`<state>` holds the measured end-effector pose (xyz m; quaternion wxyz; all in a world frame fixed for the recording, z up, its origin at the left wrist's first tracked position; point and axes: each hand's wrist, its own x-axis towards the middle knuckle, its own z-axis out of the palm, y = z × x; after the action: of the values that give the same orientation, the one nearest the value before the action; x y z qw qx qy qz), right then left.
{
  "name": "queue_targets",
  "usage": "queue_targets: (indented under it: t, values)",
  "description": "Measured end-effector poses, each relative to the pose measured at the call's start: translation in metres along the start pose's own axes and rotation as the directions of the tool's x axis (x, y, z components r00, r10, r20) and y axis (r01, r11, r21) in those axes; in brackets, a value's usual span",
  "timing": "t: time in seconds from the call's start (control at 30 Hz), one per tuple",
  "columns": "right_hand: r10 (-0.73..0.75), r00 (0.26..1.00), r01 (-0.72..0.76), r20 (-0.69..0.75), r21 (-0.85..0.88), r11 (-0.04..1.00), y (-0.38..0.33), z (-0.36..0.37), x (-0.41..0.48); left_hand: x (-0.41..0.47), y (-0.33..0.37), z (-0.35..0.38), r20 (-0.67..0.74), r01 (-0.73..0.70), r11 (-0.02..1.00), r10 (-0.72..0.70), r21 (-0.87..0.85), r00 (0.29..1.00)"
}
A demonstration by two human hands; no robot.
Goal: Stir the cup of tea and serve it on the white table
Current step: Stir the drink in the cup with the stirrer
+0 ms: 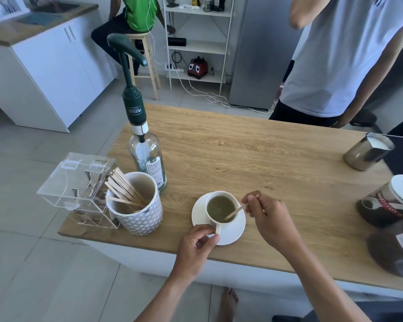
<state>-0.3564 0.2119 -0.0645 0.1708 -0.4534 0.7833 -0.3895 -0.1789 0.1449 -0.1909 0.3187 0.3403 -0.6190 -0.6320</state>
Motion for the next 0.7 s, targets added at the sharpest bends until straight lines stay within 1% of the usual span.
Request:
queue_targets:
  t: [0.17,0.53,0.6,0.7]
  values:
    - [0.045,0.997,-0.047,-0.056,-0.030,0.998,0.002,-0.007,0.003,0.000,0.000,-0.001,0.013,-0.012,1.000,0.011,0.013,1.000]
    - [0.108,0.994,-0.102,-0.031,0.164,0.981,-0.012,0.013,-0.006,0.001,0.002,-0.002,0.024,-0.001,1.000,0.001,0.012,1.000]
    - [0.113,0.993,-0.107,-0.034,0.147,0.983,-0.010,0.012,-0.007,0.002,0.002,-0.002,0.028,-0.001,1.000,0.000,0.014,1.000]
    - [0.120,0.990,-0.117,-0.067,0.051,0.992,-0.003,0.002,-0.009,0.002,0.001,-0.003,0.025,0.009,1.000,-0.009,0.021,1.000]
